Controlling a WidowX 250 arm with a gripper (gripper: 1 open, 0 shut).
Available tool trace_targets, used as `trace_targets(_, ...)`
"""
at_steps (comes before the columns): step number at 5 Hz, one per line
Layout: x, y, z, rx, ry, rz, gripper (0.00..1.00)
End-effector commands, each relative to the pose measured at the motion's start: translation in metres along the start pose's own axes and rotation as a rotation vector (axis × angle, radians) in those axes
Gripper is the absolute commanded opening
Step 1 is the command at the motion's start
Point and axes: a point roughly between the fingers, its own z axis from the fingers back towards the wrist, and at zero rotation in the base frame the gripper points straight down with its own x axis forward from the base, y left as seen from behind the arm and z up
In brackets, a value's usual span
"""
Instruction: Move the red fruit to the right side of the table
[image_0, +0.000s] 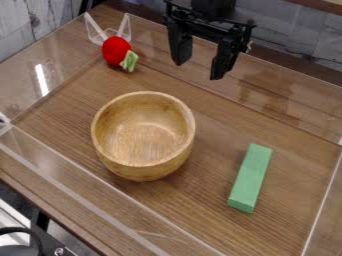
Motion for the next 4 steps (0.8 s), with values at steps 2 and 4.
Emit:
trace_targets(2, 0.007, 0.019, -0.009, -0.008, 0.034, 0.073, 1.0)
trace_targets(4, 0.015, 0.058, -0.026, -0.023, 0.004, 0.183, 1.0)
